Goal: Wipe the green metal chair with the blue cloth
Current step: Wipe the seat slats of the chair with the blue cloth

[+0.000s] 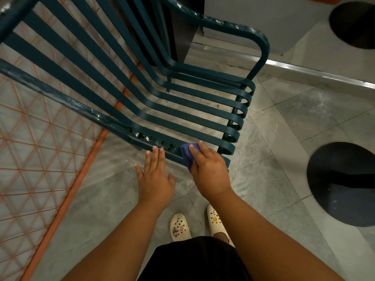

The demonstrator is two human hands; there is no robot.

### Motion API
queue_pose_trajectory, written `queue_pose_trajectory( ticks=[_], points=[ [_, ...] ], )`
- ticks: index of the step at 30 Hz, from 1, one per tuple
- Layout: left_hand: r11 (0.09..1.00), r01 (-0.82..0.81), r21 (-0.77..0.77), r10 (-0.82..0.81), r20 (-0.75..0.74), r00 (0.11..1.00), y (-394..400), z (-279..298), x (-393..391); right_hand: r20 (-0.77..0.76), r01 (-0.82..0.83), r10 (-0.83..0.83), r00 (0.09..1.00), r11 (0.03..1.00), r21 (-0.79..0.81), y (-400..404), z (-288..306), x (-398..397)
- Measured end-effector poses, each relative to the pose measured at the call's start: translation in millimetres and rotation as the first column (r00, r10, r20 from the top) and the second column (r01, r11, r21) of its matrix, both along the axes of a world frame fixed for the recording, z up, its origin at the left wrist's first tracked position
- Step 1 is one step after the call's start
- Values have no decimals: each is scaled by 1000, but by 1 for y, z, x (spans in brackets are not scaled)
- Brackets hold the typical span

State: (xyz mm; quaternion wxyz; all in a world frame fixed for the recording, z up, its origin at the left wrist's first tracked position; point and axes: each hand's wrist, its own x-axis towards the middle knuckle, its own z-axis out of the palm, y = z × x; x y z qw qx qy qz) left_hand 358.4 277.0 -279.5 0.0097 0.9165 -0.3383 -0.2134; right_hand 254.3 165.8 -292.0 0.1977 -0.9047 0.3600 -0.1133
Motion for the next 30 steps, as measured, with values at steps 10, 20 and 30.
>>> queue_pose_trajectory(
  ticks=[10, 20, 30],
  points=[
    [605, -769, -205, 475, -683, 555, -16, 19, 17, 25, -11, 11, 1000, 1000, 10, 3, -3, -8],
    [195, -980, -41, 233, -969, 87, -29, 31, 28, 58, -118, 117, 991, 993, 22, 0, -1, -4],
    [160, -987, -23, 202, -978, 56, -29, 31, 30, 71, -252, 254, 965, 967, -30, 8, 0, 10]
  ],
)
